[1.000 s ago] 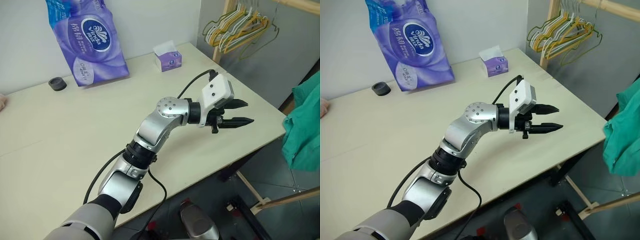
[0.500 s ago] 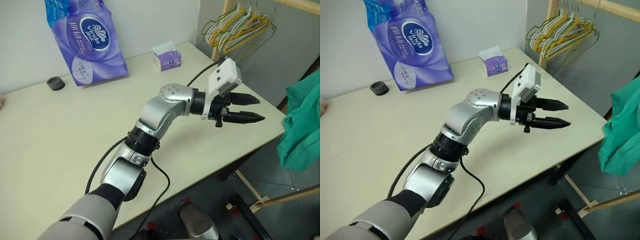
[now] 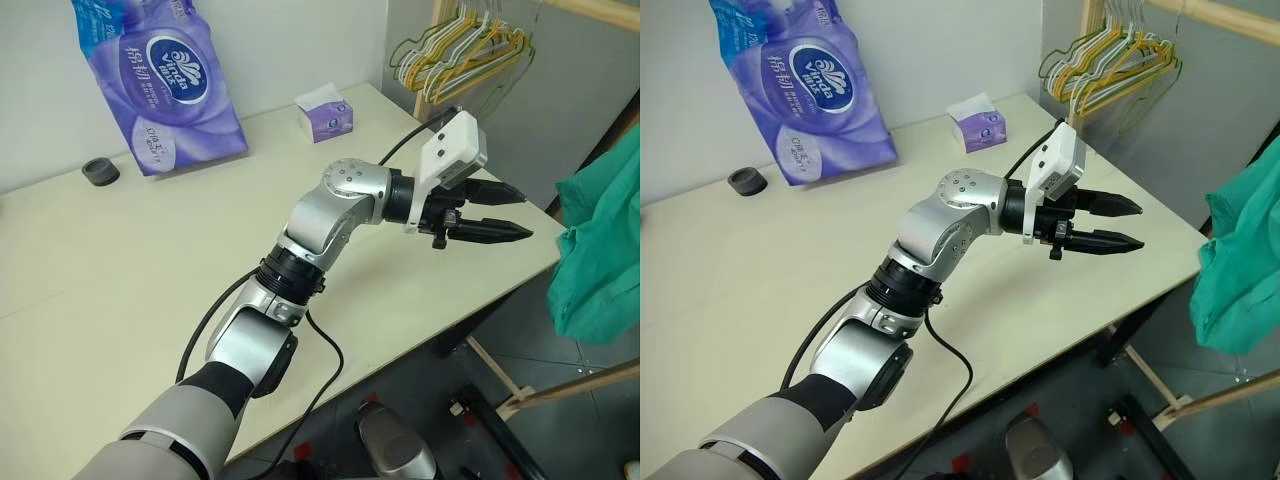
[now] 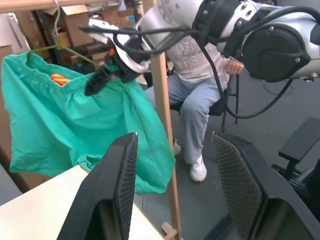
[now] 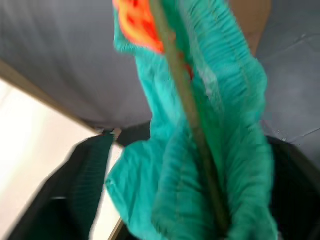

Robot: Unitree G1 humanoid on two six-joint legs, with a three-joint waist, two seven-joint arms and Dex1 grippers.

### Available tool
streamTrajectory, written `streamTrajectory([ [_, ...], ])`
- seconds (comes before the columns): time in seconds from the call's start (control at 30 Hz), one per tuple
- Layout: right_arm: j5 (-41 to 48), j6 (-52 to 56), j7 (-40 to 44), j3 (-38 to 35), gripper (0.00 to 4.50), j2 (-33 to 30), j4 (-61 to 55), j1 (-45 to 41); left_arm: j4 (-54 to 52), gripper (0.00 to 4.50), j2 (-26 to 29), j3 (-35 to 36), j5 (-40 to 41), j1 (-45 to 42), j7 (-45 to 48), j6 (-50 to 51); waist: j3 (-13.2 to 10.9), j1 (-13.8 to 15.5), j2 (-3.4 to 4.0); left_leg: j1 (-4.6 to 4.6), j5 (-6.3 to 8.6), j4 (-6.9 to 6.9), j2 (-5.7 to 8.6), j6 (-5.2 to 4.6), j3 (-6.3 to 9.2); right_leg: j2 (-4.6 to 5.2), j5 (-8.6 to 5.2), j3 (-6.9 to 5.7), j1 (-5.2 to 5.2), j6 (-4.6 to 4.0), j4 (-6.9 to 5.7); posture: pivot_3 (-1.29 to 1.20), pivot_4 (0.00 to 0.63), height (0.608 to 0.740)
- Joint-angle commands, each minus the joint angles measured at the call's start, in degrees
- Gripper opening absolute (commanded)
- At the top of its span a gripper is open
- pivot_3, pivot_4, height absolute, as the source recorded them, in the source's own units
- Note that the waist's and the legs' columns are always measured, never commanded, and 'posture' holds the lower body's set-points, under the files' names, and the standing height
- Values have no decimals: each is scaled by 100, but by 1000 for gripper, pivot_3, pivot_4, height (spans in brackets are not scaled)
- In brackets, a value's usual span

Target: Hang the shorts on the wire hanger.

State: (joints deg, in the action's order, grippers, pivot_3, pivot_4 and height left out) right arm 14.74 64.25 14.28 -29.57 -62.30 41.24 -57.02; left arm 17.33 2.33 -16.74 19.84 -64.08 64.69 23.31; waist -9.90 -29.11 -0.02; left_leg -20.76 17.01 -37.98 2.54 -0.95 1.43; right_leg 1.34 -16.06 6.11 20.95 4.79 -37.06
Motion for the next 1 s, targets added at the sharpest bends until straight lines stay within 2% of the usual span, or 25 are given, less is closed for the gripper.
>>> streamTrajectory([
  [0.03, -29, -464, -44, 51, 4459, -6, -825, 119, -38, 2505, -40, 22, -44, -170, 74, -135, 1, -47, 2, 0, 0, 0, 0, 0, -1, 0, 1, 2, 1, 2, -1, -537, 156, 740],
  [0.37, -362, -2252, 8, 516, 4459, 200, -1597, 626, -67, 2505, -58, 18, -149, -110, 131, -145, 11, -181, 18, 1, 0, 0, 0, -1, -17, -1, 8, 24, 8, 14, -2, -525, 152, 740],
  [0.67, -551, -4642, 369, 888, 4459, 689, -2608, 1112, -137, 2505, 67, 114, -289, 16, -90, -161, 17, -220, 27, 2, 2, 0, -1, -4, -25, -3, 10, 35, 11, 17, -4, -498, 149, 740],
  [0.8, 26, -4566, 985, 1310, 4459, 1517, -3816, 1639, -572, 2505, 502, 370, -519, 544, -751, -18, 20, -264, 26, 4, 2, -1, -6, -5, -24, -6, 18, 37, 10, 28, -6, -468, 138, 740],
  [0.9, 246, -4280, 1040, 1562, 4459, 2125, -4422, 2063, -1117, 2505, 974, 524, -858, 1240, -1436, 152, 23, -260, 19, 8, 2, -4, -24, -5, -20, -12, 33, 41, 16, 20, -19, -437, 127, 740],
  [1.0, 435, -4063, 1113, 1779, 4459, 2601, -4801, 2395, -1643, 2505, 1304, 765, -1079, 1903, -2150, 507, 25, -104, 20, -3, 2, -16, -15, -5, -18, 0, 46, 43, 46, -1, -63, -412, 120, 740],
])
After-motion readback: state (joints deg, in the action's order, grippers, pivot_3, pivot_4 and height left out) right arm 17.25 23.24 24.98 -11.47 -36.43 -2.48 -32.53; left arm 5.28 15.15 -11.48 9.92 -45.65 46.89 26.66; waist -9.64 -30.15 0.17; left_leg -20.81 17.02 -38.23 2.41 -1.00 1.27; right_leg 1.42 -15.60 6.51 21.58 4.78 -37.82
